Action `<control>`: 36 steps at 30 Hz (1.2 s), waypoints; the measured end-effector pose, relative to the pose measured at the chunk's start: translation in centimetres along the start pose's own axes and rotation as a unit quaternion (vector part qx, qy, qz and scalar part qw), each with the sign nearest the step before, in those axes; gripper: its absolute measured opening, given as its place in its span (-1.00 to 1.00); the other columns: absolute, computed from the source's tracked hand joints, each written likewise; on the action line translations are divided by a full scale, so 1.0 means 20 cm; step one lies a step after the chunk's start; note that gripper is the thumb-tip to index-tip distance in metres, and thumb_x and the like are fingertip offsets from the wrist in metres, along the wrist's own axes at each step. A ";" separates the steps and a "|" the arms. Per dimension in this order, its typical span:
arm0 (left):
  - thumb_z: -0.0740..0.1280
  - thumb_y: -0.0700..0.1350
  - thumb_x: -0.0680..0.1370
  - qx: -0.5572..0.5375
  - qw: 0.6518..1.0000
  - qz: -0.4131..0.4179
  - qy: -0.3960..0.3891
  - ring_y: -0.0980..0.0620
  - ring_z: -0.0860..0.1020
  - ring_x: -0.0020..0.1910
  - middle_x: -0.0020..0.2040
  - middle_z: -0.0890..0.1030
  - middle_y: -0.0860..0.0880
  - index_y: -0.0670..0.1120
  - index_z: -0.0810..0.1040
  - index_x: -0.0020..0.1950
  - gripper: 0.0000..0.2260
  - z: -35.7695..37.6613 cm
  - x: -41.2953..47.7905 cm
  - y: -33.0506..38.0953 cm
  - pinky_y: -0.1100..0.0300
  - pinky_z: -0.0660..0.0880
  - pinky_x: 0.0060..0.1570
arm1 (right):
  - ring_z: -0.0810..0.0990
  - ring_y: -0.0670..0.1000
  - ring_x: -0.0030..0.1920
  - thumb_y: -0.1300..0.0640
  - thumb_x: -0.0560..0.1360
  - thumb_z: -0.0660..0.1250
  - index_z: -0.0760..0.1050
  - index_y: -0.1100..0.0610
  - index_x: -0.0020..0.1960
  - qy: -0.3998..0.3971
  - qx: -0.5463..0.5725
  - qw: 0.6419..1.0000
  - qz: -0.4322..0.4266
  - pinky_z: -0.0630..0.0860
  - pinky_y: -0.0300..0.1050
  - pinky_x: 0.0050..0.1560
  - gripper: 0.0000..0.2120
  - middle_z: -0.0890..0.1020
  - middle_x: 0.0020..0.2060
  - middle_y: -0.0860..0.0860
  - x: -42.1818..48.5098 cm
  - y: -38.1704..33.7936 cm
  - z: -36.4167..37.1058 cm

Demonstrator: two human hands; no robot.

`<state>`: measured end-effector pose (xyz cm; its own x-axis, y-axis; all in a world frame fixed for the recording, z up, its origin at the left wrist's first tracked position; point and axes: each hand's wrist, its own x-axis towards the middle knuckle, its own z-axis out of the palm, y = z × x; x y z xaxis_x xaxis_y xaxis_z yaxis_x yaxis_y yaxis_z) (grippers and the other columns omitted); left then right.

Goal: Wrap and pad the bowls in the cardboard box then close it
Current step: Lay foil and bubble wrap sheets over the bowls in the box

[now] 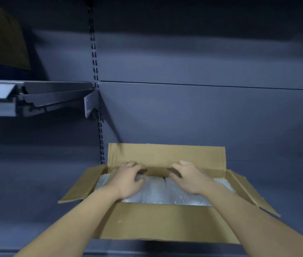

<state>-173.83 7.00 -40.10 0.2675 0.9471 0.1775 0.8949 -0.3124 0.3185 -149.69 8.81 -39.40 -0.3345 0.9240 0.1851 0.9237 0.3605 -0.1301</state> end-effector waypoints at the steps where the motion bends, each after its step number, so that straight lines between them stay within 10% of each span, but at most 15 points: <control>1: 0.10 0.15 0.50 0.016 0.999 -0.028 0.003 -0.04 0.34 0.40 0.37 0.43 0.02 0.10 0.43 0.41 -0.50 -0.03 -0.02 -0.03 0.02 0.32 0.36 | 0.42 0.07 0.31 -0.13 0.61 0.09 0.40 -0.05 0.36 -0.004 0.005 1.000 -0.024 0.39 0.04 0.26 -0.63 0.48 0.20 0.02 0.04 -0.07 0.01; 6: -0.03 0.27 0.62 0.091 0.983 -0.132 -0.091 -0.15 0.25 0.49 0.53 0.27 -0.10 0.03 0.26 0.53 -0.45 -0.05 -0.11 -0.10 -0.03 0.23 0.41 | 0.34 0.08 0.40 -0.14 0.64 -0.02 0.29 -0.04 0.45 -0.081 -0.052 0.993 -0.062 0.27 0.07 0.34 -0.55 0.41 0.36 0.03 0.11 -0.34 0.13; 20: -0.05 0.37 0.58 0.110 0.978 -0.083 -0.155 -0.07 0.02 0.58 0.61 0.06 -0.02 0.13 0.05 0.60 -0.37 -0.02 -0.04 -0.10 -0.04 0.05 0.51 | 0.31 0.05 0.44 -0.23 0.62 -0.17 0.25 -0.07 0.49 -0.123 -0.076 0.989 -0.013 0.06 0.16 0.45 -0.45 0.39 0.42 0.01 0.08 -0.26 0.15; 24: -0.02 0.38 0.56 0.101 0.980 -0.083 -0.147 -0.06 0.04 0.57 0.60 0.10 -0.01 0.13 0.08 0.58 -0.36 -0.02 -0.04 -0.10 -0.09 0.09 0.48 | 0.33 0.06 0.42 -0.23 0.63 -0.17 0.26 -0.09 0.49 -0.123 -0.026 0.992 -0.022 0.14 0.11 0.44 -0.47 0.41 0.39 0.01 0.06 -0.23 0.15; 29: 0.00 0.36 0.57 0.147 0.987 -0.012 -0.060 0.00 0.16 0.52 0.54 0.24 0.06 0.21 0.21 0.52 -0.45 -0.05 -0.05 -0.07 -0.05 0.08 0.48 | 0.53 0.11 0.09 0.04 0.63 0.09 0.55 0.02 0.16 0.087 0.117 0.989 0.001 0.44 0.03 0.18 -0.72 0.57 0.03 0.05 0.07 -0.04 0.02; 36: -0.01 0.43 0.53 0.098 0.986 0.018 -0.131 0.02 0.11 0.53 0.57 0.15 0.14 0.35 0.17 0.51 -0.45 0.01 -0.02 -0.01 -0.12 0.09 0.45 | 0.41 0.01 0.29 -0.10 0.61 0.10 0.46 -0.16 0.32 -0.027 0.028 0.998 0.056 0.36 -0.03 0.30 -0.67 0.50 0.18 -0.10 -0.13 0.28 0.04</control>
<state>-173.99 6.66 -40.42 0.3610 0.9300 -0.0689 0.9280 -0.3509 0.1257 -143.79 8.47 -41.46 -0.2412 0.9637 0.1141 0.9442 0.2602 -0.2017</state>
